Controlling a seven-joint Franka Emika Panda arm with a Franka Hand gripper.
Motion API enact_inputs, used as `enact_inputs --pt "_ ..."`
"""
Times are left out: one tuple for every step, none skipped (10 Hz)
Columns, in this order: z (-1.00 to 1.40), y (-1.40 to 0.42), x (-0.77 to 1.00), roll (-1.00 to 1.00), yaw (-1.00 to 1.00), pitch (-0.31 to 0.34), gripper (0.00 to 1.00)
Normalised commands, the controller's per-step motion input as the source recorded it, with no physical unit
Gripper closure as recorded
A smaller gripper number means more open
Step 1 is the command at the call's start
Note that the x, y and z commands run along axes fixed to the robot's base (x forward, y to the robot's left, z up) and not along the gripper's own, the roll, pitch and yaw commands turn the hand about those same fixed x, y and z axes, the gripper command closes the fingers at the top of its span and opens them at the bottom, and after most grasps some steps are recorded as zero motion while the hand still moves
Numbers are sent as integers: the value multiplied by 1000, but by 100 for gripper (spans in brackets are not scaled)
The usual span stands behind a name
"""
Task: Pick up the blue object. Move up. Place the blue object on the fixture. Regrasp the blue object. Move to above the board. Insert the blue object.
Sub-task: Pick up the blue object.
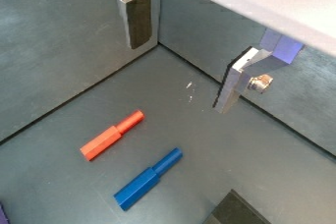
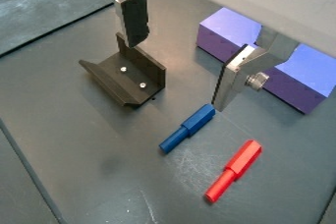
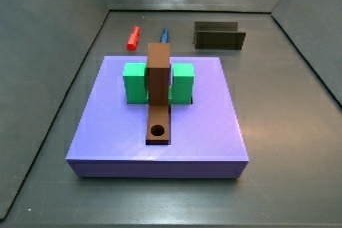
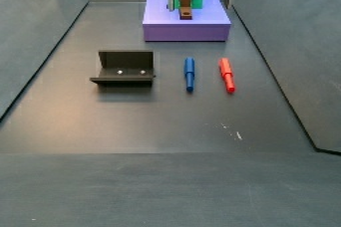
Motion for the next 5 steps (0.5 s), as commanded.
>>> enact_inputs --pt "-66 0 0 0 0 0 0" --pt "-77 0 0 0 0 0 0" --pt "-74 0 0 0 0 0 0" --pt "-69 0 0 0 0 0 0" --pt "-69 0 0 0 0 0 0"
